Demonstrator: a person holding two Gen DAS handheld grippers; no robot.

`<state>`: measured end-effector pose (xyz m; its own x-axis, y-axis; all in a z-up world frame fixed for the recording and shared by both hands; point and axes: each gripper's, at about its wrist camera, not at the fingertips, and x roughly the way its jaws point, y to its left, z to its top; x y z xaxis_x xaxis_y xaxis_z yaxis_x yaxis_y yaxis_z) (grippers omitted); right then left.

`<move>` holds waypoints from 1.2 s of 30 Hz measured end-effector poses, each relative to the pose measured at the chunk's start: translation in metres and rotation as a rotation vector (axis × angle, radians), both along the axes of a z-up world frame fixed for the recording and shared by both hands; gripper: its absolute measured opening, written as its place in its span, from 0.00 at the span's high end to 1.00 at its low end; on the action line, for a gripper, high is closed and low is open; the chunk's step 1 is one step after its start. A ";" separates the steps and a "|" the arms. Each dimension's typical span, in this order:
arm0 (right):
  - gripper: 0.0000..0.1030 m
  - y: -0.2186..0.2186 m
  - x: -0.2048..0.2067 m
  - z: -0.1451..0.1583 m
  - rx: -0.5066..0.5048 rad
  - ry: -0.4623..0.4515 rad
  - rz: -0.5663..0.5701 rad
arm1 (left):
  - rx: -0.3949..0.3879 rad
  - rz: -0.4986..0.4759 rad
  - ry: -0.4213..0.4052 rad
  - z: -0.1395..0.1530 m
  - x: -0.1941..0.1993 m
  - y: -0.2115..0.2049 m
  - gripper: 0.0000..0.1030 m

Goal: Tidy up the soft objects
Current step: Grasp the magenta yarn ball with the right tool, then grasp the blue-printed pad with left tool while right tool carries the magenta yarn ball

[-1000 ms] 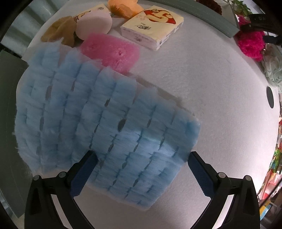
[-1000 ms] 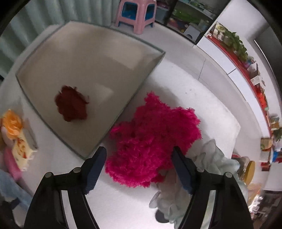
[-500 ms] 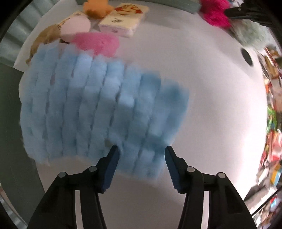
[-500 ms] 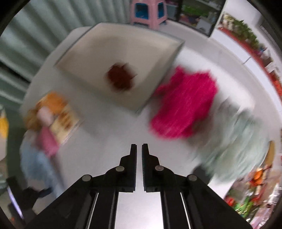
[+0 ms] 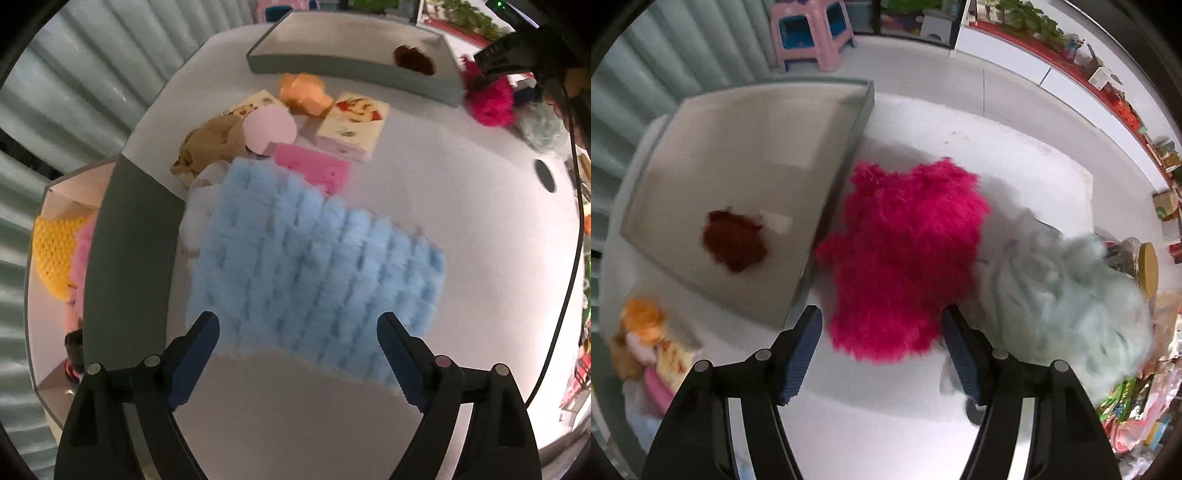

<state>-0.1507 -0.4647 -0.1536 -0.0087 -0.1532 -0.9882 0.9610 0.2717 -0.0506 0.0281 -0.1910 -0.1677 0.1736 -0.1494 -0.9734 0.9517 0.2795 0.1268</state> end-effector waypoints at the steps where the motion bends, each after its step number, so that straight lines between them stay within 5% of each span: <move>1: 0.31 -0.004 0.004 -0.007 0.015 0.029 0.009 | 0.001 0.006 0.001 -0.003 0.000 -0.003 0.14; 3: 0.51 -0.008 0.013 -0.018 0.019 0.070 0.034 | -0.006 0.023 -0.004 -0.002 0.004 -0.005 0.14; 4: 0.84 -0.008 0.015 -0.019 0.006 0.082 0.055 | -0.012 0.030 -0.007 0.000 0.008 -0.006 0.14; 9: 0.86 0.024 0.015 0.021 -0.053 -0.062 0.135 | -0.014 0.022 -0.042 -0.005 0.011 0.008 0.14; 13: 0.86 0.073 0.002 0.054 -0.006 -0.227 0.156 | 0.043 0.008 0.041 -0.039 0.011 -0.007 0.14; 17: 0.86 0.117 -0.018 0.063 0.048 -0.289 0.126 | 0.020 -0.182 0.220 -0.042 -0.042 -0.005 0.14; 21: 0.86 0.141 -0.038 0.068 0.092 -0.292 0.057 | -0.031 -0.308 0.266 -0.022 -0.085 0.013 0.14; 24: 0.86 0.156 -0.053 0.065 0.103 -0.281 0.032 | -0.069 -0.261 0.195 -0.003 -0.077 0.024 0.14; 28: 0.86 0.167 -0.054 0.061 0.118 -0.289 0.010 | -0.124 -0.075 0.058 0.020 -0.019 0.019 0.14; 31: 0.86 0.177 -0.055 0.058 0.143 -0.314 -0.008 | -0.048 0.030 0.107 0.002 0.019 0.001 0.04; 36: 0.86 0.189 -0.050 0.051 0.170 -0.324 0.004 | 0.024 -0.088 0.109 -0.026 -0.007 -0.015 0.04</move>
<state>-0.2005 -0.2756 -0.1031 0.3089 0.0140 -0.9510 0.9188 0.2541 0.3021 0.0215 -0.2063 -0.1938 0.0541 -0.1361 -0.9892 0.9810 0.1920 0.0273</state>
